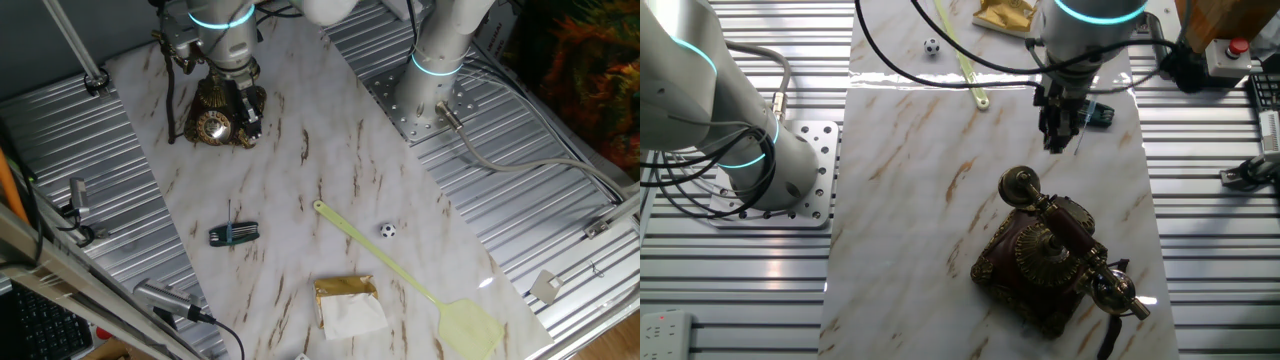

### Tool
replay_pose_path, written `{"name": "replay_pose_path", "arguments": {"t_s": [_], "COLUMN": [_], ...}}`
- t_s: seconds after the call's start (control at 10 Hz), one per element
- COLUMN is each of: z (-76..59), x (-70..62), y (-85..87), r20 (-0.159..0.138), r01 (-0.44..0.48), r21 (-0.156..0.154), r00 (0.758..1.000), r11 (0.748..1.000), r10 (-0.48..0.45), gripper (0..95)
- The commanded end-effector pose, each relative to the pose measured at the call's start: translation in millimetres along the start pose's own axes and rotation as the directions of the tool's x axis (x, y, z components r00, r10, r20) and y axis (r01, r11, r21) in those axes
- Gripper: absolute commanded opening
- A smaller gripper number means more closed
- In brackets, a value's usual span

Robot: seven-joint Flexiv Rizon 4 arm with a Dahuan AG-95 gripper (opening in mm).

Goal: Dial a number on an old rotary phone

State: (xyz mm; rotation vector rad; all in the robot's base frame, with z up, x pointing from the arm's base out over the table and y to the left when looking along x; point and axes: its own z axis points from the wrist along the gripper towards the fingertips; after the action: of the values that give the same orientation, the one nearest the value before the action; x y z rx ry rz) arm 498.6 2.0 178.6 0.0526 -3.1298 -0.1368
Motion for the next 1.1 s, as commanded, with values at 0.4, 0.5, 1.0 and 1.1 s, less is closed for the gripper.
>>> {"name": "replay_pose_path", "arguments": {"t_s": [0.4, 0.5, 1.0, 1.1], "z": [-4.1, -4.1, -4.4, -4.5], "x": [0.0, 0.0, 0.0, -0.2], "y": [3.1, 3.1, 3.2, 3.2], "r20": [-0.038, -0.034, -0.008, -0.006], "r01": [0.022, 0.015, -0.014, -0.018], "r21": [0.049, 0.050, 0.097, 0.095], "r00": [0.999, 0.999, 1.000, 1.000], "r11": [0.999, 0.999, 0.995, 0.995], "r10": [-0.020, -0.014, 0.015, 0.019], "gripper": [0.0, 0.0, 0.0, 0.0]}}
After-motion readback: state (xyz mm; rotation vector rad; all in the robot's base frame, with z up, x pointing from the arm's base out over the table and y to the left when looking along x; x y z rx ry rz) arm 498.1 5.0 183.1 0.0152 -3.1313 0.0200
